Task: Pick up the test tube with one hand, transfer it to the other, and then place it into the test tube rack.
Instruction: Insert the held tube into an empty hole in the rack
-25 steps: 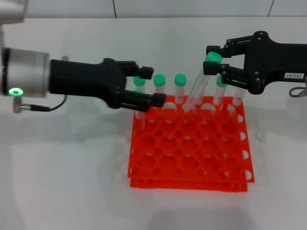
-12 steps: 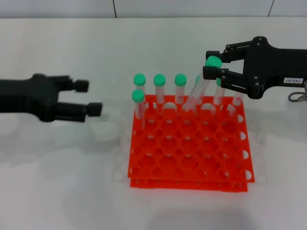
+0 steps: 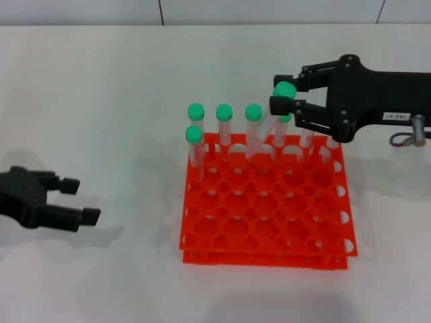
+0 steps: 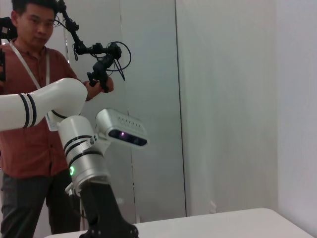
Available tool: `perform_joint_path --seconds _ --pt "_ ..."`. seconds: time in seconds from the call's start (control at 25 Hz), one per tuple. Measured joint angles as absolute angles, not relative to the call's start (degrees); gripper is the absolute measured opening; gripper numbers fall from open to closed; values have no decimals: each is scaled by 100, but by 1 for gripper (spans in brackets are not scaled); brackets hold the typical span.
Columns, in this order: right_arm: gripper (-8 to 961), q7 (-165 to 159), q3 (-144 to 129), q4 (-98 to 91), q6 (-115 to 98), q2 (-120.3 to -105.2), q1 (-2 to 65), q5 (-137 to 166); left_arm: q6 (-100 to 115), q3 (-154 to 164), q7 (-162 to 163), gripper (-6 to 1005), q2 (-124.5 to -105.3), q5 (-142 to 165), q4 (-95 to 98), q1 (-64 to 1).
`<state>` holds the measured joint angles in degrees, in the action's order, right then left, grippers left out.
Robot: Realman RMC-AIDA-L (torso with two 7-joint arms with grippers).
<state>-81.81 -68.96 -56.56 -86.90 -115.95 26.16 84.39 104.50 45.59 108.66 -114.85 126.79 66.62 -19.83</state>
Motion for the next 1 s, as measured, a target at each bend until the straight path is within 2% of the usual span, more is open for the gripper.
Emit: perform_joint_path --seconds 1.0 --pt "267 -8332 -7782 -5622 -7632 -11572 2784 8408 10449 4557 10222 881 -11669 12950 6383 -1883"
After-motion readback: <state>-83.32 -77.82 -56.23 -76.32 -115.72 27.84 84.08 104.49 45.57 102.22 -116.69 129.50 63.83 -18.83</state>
